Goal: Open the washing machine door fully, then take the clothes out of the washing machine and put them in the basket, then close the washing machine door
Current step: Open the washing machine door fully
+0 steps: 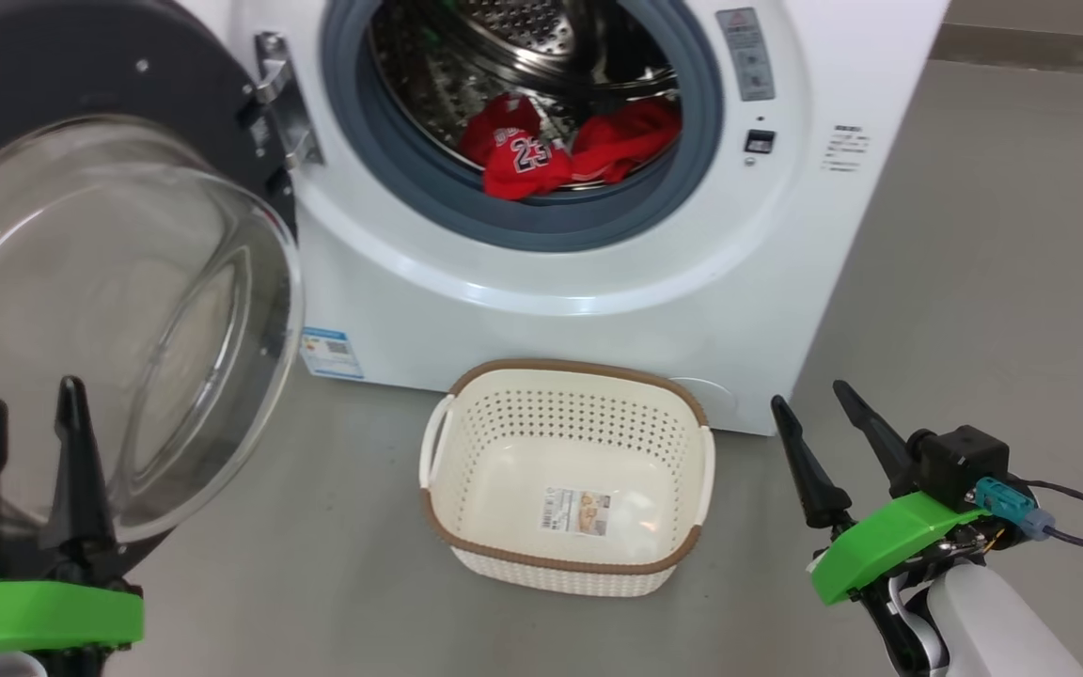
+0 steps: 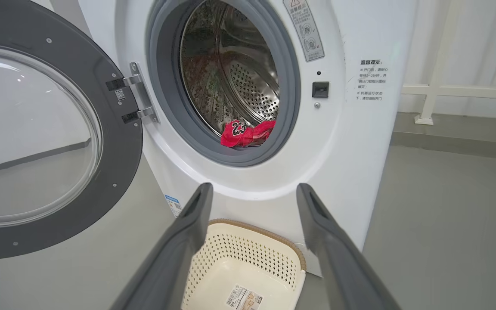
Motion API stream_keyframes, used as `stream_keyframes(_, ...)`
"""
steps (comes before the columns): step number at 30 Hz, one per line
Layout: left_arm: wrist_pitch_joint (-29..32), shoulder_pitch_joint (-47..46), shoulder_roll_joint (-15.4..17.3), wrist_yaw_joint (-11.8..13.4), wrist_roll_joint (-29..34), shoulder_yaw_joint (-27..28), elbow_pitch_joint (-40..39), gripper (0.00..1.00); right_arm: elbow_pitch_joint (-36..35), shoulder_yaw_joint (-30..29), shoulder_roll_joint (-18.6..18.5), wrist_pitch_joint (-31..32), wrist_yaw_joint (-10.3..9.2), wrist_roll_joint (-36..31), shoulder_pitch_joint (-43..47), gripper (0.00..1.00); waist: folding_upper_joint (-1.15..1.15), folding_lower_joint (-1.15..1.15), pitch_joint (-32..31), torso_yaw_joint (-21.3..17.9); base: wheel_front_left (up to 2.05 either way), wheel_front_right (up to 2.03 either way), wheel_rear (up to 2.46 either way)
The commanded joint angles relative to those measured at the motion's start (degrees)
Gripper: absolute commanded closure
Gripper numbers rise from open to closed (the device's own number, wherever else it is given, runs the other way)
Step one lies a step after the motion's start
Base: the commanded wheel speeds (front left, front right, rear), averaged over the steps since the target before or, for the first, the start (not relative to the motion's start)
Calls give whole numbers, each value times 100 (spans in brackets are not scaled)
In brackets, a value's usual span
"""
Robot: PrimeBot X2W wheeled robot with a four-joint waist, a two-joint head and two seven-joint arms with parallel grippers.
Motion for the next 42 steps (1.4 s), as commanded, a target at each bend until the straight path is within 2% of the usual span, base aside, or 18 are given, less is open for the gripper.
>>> stream_keyframes(1,-29,-145,34,-94,-239,259,-143,0,-233,61,56,-37,37,-60,2,0,0,0,-91,-228,0,0,0)
stream_keyframes(4,-69,-132,-13,-256,-442,293,-99,0,-472,-10,84,-37,37,-108,49,0,0,0,-112,-440,0,0,0)
stream_keyframes(10,-336,-31,32,-769,-399,48,-132,0,-953,-125,74,-37,37,-223,153,0,0,0,-128,-909,0,0,0)
stream_keyframes(15,-526,27,113,-924,-19,-213,-121,0,-1166,-208,53,-37,37,-274,218,0,0,0,-142,-1223,0,0,0)
stream_keyframes(25,-755,165,12,-930,620,-675,237,0,-1466,-226,-60,-37,37,-240,477,0,0,0,-209,-1863,0,0,0)
stream_keyframes(28,-808,199,-28,-1047,583,-690,372,0,-1560,-226,-104,-37,37,-239,547,0,0,0,-215,-2009,0,0,0)
stream_keyframes(35,-897,347,-103,-1137,740,-594,715,0,-1843,-266,-203,-37,37,-180,721,0,0,0,-235,-2203,0,0,0)
stream_keyframes(42,-918,542,-338,-1158,850,-534,1027,0,-1983,-393,-313,-37,37,-143,918,0,0,0,-282,-2261,0,0,0)
